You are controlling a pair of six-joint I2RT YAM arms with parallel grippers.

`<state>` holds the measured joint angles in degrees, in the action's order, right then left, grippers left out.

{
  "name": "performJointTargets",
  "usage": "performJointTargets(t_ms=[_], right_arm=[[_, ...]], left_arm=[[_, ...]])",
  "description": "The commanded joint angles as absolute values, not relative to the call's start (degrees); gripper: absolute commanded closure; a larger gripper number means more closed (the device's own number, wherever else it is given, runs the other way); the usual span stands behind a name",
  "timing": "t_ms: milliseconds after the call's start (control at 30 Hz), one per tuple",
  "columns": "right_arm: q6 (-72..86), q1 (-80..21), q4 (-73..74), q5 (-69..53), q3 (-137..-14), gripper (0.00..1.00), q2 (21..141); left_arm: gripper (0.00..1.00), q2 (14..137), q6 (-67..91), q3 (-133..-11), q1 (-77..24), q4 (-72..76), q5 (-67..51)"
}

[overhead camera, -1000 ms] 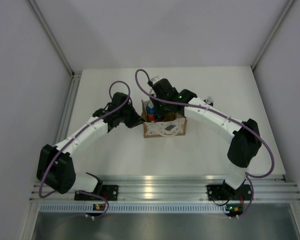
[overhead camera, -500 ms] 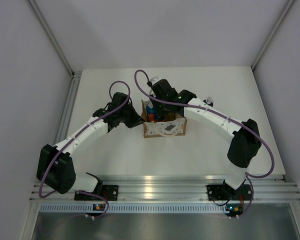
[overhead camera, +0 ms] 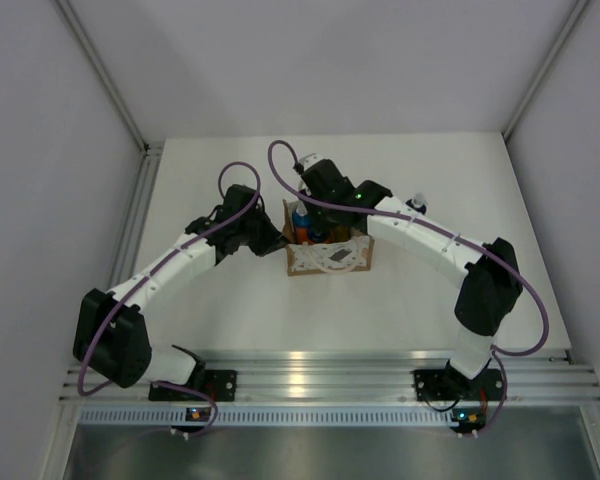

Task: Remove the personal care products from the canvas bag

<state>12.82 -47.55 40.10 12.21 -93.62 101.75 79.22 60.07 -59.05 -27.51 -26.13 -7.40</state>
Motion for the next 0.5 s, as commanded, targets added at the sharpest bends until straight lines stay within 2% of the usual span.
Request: performJointTargets(t_ms=[0, 133, 467], right_arm=[[13.54, -49.31, 41.84, 12.13, -92.46, 0.85, 102.22], [13.71, -49.48, 41.84, 11.87, -93.51, 1.00, 101.52], [13.01, -49.48, 43.76, 12.83, -98.60, 1.00, 99.76]], left_arm=[[1.00, 78.05, 59.50, -60.29, -27.69, -25.84, -5.45], [1.00, 78.05, 59.59, -60.29, -27.77, -25.75, -5.27], [1.00, 77.96, 59.85, -60.21, -27.77, -25.84, -5.27]])
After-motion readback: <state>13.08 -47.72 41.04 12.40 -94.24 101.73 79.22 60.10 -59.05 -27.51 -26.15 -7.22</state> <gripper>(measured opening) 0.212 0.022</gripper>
